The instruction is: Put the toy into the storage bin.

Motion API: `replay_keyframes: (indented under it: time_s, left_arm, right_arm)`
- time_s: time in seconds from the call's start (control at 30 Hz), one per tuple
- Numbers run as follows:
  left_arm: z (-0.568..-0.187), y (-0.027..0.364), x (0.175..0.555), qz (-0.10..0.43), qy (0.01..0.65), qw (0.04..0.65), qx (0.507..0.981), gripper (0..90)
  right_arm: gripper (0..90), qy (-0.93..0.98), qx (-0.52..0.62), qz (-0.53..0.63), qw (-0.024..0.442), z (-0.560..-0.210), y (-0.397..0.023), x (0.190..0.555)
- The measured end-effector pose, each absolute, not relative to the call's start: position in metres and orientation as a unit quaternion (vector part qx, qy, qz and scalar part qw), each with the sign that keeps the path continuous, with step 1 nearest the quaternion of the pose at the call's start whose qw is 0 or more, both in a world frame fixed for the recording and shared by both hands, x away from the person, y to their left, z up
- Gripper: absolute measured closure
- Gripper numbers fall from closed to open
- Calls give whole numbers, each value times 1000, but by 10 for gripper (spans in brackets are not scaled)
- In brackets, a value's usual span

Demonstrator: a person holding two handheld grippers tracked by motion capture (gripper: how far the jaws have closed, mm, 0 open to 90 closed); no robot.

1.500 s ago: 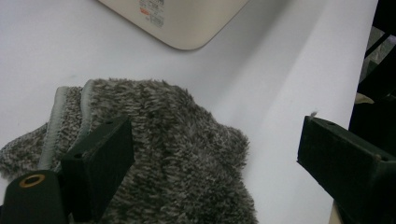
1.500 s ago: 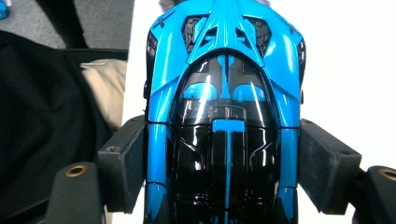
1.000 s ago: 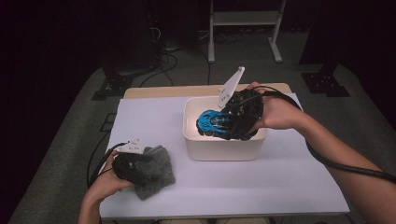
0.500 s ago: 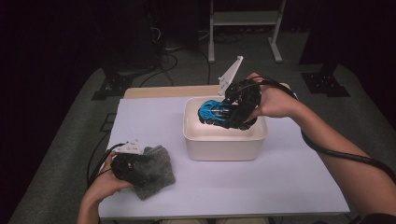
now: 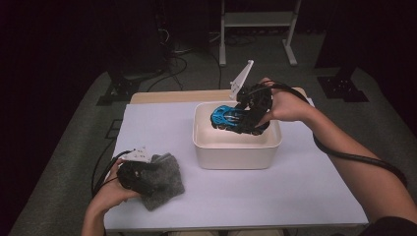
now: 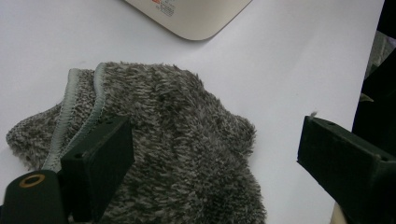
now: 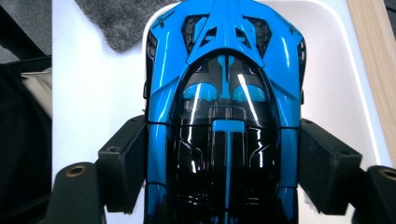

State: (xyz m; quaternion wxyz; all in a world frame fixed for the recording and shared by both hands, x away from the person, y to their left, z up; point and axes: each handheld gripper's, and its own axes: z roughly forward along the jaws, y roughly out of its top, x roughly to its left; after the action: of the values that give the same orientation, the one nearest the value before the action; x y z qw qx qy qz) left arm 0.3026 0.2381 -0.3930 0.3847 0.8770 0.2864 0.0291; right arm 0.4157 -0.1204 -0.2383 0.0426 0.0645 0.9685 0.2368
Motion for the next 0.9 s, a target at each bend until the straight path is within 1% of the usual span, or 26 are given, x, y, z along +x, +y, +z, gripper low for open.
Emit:
replay_keyframes:
  time_s: [0.4, 0.57, 0.9]
  left_arm:
    - [-394, 237, 303, 27, 287, 385, 877, 101]
    - [-392, 239, 302, 30, 284, 386, 877, 101]
    - [-394, 237, 302, 25, 286, 382, 878, 101]
  right_arm:
    - [250, 970, 77, 229, 32, -261, -124, 434]
    - [250, 970, 81, 230, 21, -273, -124, 440]
    - [250, 972, 78, 222, 3, -295, -116, 443]
